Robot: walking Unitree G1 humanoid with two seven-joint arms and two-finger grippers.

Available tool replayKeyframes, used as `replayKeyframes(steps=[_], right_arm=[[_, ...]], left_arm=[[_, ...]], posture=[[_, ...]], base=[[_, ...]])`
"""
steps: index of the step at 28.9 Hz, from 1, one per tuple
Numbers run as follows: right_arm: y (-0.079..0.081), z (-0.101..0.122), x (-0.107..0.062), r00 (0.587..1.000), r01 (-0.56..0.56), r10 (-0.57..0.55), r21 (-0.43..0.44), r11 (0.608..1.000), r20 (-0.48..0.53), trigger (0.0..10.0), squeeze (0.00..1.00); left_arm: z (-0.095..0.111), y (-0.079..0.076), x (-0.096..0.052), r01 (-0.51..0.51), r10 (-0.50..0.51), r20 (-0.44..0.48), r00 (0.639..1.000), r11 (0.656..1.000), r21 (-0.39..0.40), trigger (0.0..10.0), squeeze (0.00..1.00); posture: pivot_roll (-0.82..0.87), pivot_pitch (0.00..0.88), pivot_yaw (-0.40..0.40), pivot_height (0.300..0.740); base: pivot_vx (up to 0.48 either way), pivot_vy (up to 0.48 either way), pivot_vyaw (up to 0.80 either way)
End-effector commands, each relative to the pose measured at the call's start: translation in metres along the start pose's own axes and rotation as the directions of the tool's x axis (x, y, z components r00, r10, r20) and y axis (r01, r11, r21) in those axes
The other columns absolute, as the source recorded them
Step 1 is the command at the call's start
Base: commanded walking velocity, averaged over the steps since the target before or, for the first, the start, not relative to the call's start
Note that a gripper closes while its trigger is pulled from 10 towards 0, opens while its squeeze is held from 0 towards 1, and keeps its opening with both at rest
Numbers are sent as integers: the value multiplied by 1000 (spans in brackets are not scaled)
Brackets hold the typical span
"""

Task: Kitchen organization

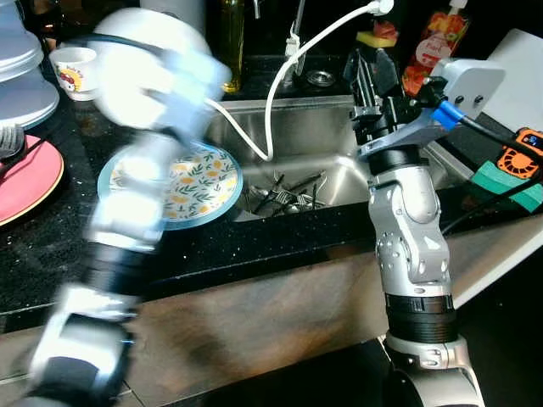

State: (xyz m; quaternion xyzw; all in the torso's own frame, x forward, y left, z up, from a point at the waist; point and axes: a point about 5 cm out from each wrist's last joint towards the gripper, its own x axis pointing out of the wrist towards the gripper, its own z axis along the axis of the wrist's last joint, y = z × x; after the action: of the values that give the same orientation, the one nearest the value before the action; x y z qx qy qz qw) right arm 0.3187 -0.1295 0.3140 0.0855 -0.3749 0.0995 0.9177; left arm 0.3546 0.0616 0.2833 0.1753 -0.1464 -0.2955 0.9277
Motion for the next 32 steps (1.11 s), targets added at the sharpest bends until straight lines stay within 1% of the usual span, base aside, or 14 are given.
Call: replayKeyframes(steps=[1,4,6,10,11,14,17,18,20,22,26,29,31,32], right_arm=[[-8,5,-2,999,29,-28,-14,999,15,10000,0],[-9,6,-2,999,31,-31,-17,999,16,10000,0],[-9,7,-2,999,32,-31,-21,999,19,10000,0],[-9,7,-2,999,31,-31,-22,999,21,10000,0],[-9,8,-1,999,34,-34,-26,999,25,10000,0],[-10,9,-1,999,38,-37,-32,999,26,10000,0],[-11,9,-1,999,38,-37,-50,998,28,10000,0],[-11,10,-1,999,32,-31,-58,998,27,10000,0],[-10,10,-2,999,25,-23,-62,998,24,10000,0],[-8,10,-2,1000,16,-15,-56,998,23,10000,0],[-1,7,-3,999,-42,42,-39,998,-1,10000,0],[5,2,-6,996,-90,90,-7,996,-29,10000,0],[19,-7,-13,976,-201,202,26,979,-76,10000,0],[19,-7,-13,976,-201,202,26,979,-76,10000,0]], left_arm=[[10,-15,10,123,-118,62,991,989,-87,10000,0],[12,-25,18,174,-161,97,982,974,-146,10000,0],[15,-35,33,244,-206,156,966,927,-287,10000,0],[16,-37,37,263,-216,172,961,907,-328,10000,0],[12,-35,46,232,-184,152,971,874,-426,10000,1000],[3,-29,53,145,-114,93,989,862,-486,10000,1000],[3,-17,56,85,-31,98,995,790,-608,10000,1000],[15,-6,52,136,1,199,980,727,-673,10000,0],[34,13,36,243,35,369,929,693,-678,10000,0],[41,22,23,267,8,410,912,746,-610,10000,0],[14,40,3,57,-10,115,993,912,-407,10000,0],[-7,67,-16,-147,136,-57,989,892,-428,10000,0],[-28,99,-50,-401,327,-233,916,790,-464,10000,0],[-28,99,-50,-401,327,-233,916,790,-464,10000,0]], posture=[[151,32,-58,740],[151,32,-58,740],[144,32,-57,740],[144,32,-57,740],[144,32,-57,740],[112,26,-47,740],[106,29,-50,740],[114,35,-58,740],[114,35,-58,740],[119,41,-62,740],[135,50,-66,740],[149,57,-67,740],[168,69,-62,740],[168,69,-62,740]], base=[[0,0,0],[0,0,0],[0,0,0],[0,0,0],[0,0,0],[0,0,0],[0,0,0],[0,0,0],[0,0,0],[0,0,0],[0,0,0],[0,0,0],[0,0,0],[0,0,0]])
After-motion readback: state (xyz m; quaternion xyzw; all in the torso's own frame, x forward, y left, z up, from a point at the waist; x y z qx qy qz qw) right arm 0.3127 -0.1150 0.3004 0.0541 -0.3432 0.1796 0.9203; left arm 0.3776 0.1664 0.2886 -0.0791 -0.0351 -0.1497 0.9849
